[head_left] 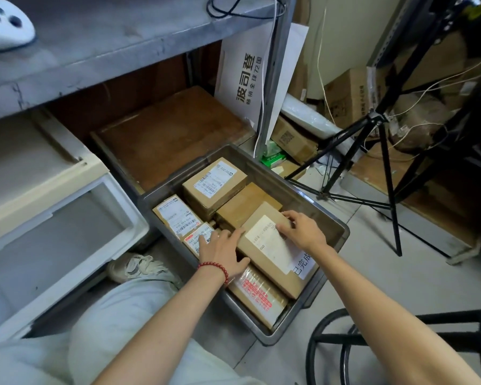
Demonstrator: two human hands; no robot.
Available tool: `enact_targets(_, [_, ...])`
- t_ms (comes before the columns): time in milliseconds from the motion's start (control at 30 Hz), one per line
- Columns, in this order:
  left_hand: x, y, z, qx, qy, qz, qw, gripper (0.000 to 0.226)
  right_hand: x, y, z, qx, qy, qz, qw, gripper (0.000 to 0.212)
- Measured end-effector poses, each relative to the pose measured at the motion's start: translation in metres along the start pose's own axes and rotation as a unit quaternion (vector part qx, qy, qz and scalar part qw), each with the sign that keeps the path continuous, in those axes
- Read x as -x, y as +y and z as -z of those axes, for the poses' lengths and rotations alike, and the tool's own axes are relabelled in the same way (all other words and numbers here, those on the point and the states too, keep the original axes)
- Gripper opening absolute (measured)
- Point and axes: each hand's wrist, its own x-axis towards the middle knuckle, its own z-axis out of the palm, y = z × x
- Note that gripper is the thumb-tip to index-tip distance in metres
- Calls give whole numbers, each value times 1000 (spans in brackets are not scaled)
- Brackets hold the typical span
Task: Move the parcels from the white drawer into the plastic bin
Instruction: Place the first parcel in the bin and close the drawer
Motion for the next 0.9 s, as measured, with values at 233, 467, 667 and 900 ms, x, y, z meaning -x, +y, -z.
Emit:
enact_targets(233, [25, -36, 35, -109, 26, 49, 993, 76, 18, -29, 5, 114, 59, 59, 990, 68])
enact_targets(467, [83, -108, 74, -67, 131, 145, 978, 62, 27, -137, -7, 142, 62, 226, 962, 60])
enact_targets(667, [169, -181, 92, -35, 179, 295, 938, 59, 52, -245, -43, 124, 55, 380, 915, 48])
enact_targets(900, [247, -238, 80, -18, 205, 412, 888, 57, 95, -334, -87, 160, 21, 499, 852, 46])
